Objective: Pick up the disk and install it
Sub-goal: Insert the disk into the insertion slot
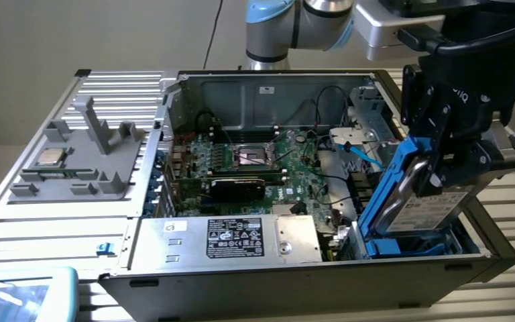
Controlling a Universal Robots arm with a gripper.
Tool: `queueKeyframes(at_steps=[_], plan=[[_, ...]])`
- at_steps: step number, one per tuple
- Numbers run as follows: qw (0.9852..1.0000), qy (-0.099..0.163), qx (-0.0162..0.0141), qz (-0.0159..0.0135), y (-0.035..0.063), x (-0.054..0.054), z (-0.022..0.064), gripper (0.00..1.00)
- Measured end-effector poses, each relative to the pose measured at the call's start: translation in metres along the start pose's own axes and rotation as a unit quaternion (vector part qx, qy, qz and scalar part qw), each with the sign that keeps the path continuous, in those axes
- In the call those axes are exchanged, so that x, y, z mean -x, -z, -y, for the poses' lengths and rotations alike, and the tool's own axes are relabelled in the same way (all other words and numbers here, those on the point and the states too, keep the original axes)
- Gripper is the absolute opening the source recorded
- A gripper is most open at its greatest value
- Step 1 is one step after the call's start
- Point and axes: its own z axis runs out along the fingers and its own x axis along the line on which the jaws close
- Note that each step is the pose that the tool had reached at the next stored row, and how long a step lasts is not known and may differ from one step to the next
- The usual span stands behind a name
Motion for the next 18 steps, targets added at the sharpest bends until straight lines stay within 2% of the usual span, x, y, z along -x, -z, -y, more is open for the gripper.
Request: queueKeyframes(at_steps=[18], plan=[[1.0, 0.0, 0.0, -0.0001, -0.0118, 0.0, -0.0014, 0.37]])
